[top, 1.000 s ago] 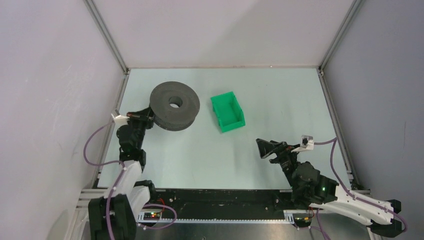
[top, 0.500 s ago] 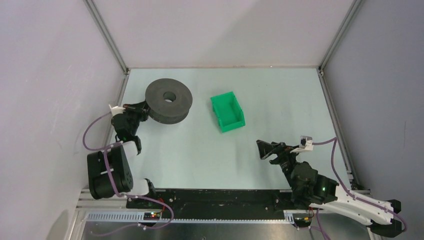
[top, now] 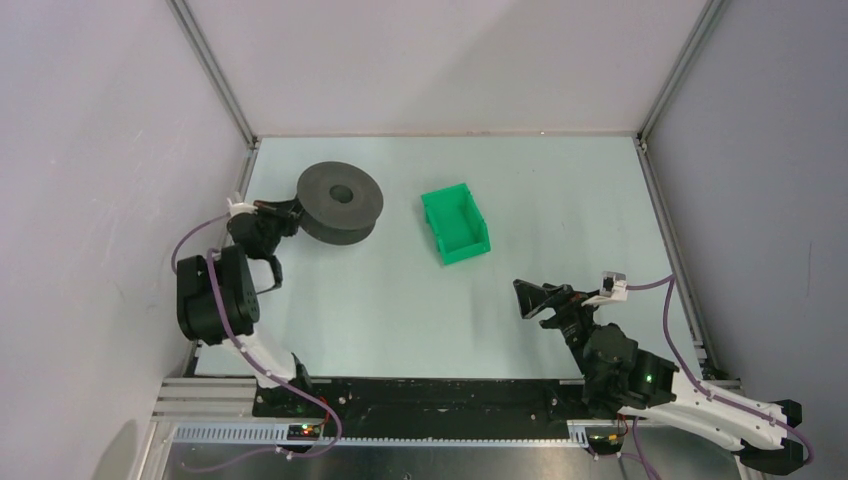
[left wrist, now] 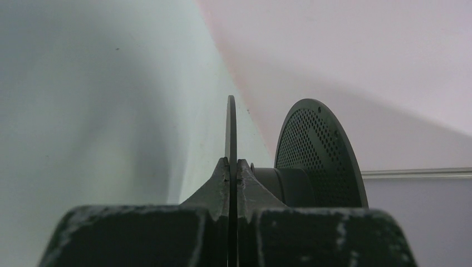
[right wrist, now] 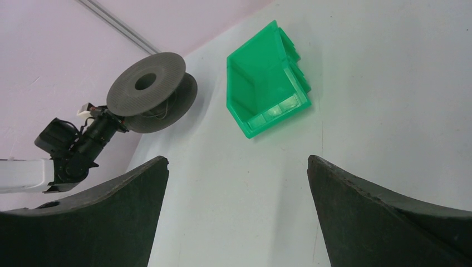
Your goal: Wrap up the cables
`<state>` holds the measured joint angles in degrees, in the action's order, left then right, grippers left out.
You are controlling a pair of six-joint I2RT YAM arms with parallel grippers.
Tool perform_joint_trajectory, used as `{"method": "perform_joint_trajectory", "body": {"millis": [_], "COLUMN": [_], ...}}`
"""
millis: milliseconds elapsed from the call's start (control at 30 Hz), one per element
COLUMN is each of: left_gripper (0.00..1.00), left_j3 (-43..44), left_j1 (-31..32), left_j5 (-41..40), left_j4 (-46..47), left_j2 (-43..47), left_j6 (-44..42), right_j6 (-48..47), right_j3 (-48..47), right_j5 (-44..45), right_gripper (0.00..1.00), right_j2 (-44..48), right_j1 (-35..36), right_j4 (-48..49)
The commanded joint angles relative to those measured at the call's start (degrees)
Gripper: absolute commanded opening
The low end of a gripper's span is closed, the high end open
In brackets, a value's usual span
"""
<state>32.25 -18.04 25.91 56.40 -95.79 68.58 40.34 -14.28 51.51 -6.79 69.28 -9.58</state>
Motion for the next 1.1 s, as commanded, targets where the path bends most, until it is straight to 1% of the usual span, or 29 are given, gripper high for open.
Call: {"method": "perform_joint_trajectory", "body": {"millis": [0, 100, 167, 267, 400, 567, 1067], "left_gripper": [0.0, 0.01, 0.03, 0.1, 0.18, 0.26, 0.37], "left_j3": [3.1, 3.5, 4.0, 5.4, 6.6, 7.6, 9.4], "left_j1": [-0.6, -0.6, -0.8, -1.0, -1.4, -1.7, -4.7], "left_j5": [1.8, 1.9, 2.4, 3.4, 3.6, 3.1, 2.1], "left_j4": [4.8, 4.5, 3.8, 2.2, -2.7, -7.2, -16.6], "left_j2": [-3.4, -6.1, -7.2, -8.3, -8.7, -7.9, -5.2], "left_j6": [-1.1, -1.5, -2.0, -2.9, -5.4, -8.8, -13.9], "right_j6": [-0.1, 0.0, 0.3, 0.4, 0.7, 0.9, 2.1], "right_j3": [-2.3, -2.4, -2.4, -2.6, -2.6, -2.6, -2.7], "right_j5": [0.7, 0.5, 0.4, 0.2, 0.4, 0.4, 0.5], "right_gripper": [0.99, 1.0, 0.99, 0.99, 0.99, 1.0, 0.99], "right_j2": [0.5, 0.6, 0.7, 0.8, 1.0, 2.0, 3.4], "right_j1": [0.1, 0.1, 0.2, 0.2, 0.2, 0.2, 0.2], "right_j4": [0.1, -0.1, -0.3, -0.7, -1.4, -2.1, -4.7]}}
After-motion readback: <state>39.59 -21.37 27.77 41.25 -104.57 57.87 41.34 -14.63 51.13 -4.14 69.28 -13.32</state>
